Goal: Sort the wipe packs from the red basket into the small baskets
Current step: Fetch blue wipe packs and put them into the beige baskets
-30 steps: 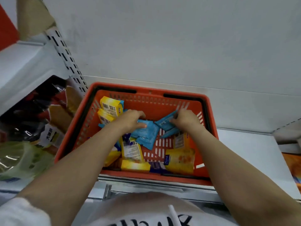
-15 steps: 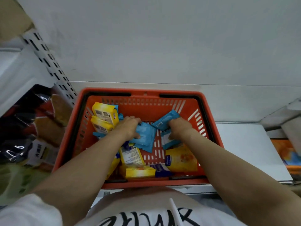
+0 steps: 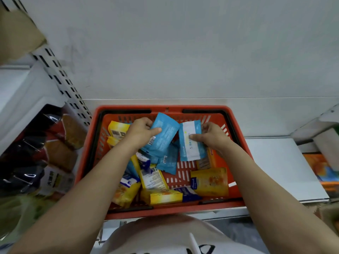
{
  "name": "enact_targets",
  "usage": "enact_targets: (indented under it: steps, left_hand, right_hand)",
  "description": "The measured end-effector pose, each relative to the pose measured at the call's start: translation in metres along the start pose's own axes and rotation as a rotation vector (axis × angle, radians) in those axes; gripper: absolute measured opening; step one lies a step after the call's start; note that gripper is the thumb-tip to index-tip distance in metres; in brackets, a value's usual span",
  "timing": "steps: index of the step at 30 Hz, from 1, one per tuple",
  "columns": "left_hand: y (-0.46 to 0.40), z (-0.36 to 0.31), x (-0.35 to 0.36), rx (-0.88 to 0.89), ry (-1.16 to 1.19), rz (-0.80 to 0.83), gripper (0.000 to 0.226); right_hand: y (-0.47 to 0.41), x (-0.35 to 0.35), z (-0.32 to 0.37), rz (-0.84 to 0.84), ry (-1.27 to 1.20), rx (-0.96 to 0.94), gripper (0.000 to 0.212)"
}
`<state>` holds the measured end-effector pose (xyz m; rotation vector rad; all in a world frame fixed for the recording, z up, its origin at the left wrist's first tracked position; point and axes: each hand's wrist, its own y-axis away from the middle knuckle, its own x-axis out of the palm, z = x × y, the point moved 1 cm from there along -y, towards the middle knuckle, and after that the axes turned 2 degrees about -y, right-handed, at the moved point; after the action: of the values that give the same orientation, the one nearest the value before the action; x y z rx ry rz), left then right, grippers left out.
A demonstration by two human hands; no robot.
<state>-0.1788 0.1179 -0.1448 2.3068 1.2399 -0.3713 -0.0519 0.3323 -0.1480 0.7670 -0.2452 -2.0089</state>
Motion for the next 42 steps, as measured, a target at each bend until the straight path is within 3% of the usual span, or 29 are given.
enact_targets:
  steps: [3,9,12,16,21,24,29,34,38,40,42]
  left_hand:
    - [0.012,-0.005,-0.009,-0.012,0.139,-0.04,0.023]
    - [0.034,-0.008,-0.023,-0.033,0.386,-0.118,0.02]
    - [0.044,-0.01,-0.026,-0.033,0.471,-0.142,0.021]
    - [0.057,-0.017,-0.02,-0.024,0.546,-0.102,0.019]
    - [0.085,-0.037,0.003,0.027,0.642,-0.08,0.015]
    - [0.108,-0.052,0.026,0.1,0.609,-0.042,0.014]
    - [0.158,-0.085,0.095,0.278,0.554,0.022,0.016]
    - [0.249,-0.118,0.209,0.506,0.349,0.205,0.024]
    - [0.337,-0.131,0.306,0.648,0.174,0.321,0.022]
    - [0.378,-0.136,0.35,0.704,0.081,0.359,0.024]
    - [0.413,-0.14,0.389,0.776,0.019,0.416,0.027]
  right_hand:
    - [0.018,0.005,0.003,0.072,-0.241,-0.031,0.079]
    - [0.054,0.008,0.017,-0.033,-0.509,-0.137,0.042]
    - [0.074,0.008,0.019,-0.122,-0.591,-0.137,0.045]
    - [0.103,0.004,0.018,-0.176,-0.698,-0.172,0.068]
    - [0.146,-0.01,0.011,-0.266,-0.75,-0.18,0.038]
    - [0.17,-0.024,0.0,-0.345,-0.803,-0.178,0.032]
    - [0.217,-0.054,-0.035,-0.38,-0.827,-0.154,0.035]
    - [0.298,-0.128,-0.113,-0.417,-0.997,-0.191,0.023]
    - [0.377,-0.192,-0.191,-0.487,-1.047,-0.158,0.046]
    - [0.414,-0.215,-0.232,-0.537,-1.026,-0.145,0.036]
    - [0.445,-0.237,-0.271,-0.612,-1.05,-0.145,0.012]
